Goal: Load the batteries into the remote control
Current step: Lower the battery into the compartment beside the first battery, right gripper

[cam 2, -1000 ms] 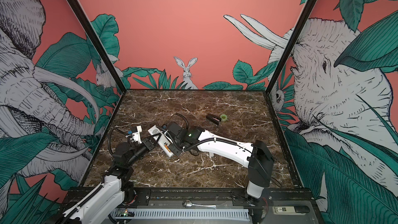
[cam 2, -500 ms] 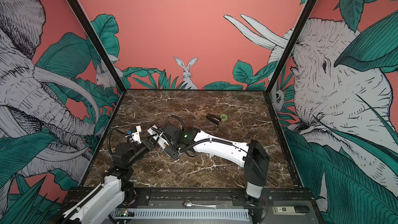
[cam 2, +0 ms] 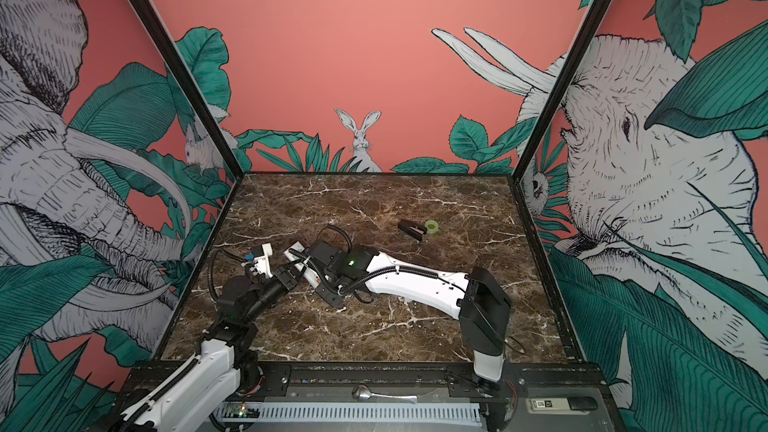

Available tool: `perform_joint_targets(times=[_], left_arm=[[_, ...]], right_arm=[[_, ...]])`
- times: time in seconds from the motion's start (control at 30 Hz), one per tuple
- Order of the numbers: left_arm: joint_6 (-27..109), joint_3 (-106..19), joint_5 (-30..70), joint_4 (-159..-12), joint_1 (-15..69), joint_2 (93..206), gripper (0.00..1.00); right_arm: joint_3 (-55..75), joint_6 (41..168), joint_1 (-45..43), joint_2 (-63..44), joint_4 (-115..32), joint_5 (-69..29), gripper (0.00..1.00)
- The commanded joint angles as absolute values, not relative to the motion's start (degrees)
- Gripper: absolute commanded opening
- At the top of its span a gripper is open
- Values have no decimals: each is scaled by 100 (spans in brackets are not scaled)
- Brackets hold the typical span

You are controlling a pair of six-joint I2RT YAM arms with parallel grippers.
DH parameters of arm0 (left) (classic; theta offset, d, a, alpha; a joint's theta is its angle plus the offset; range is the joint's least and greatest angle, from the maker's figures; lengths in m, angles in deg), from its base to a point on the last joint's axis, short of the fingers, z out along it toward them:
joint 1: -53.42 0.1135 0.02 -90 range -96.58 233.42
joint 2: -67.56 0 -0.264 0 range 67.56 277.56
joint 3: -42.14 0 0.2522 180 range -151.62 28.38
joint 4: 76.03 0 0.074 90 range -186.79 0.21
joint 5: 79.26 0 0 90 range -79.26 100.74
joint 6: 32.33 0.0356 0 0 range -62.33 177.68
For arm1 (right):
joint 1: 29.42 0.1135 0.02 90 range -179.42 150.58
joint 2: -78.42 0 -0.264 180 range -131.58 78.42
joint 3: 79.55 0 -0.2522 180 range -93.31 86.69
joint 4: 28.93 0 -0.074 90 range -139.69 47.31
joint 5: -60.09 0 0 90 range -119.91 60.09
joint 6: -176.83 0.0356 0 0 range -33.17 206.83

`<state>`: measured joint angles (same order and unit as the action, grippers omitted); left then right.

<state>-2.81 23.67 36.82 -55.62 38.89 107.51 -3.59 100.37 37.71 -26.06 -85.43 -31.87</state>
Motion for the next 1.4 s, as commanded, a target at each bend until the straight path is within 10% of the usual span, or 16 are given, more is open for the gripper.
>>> perform_joint_targets(times=[0.0, 1.37], left_arm=[[-365, 2426, 3680, -5315, 3918, 10676, 0], [-607, 2622, 3650, -5109, 3920, 10496, 0]], right_arm=[[-500, 10128, 3817, -2678, -8615, -3253, 0], [-635, 10229, 3832, -2890, -8528, -3263, 20]])
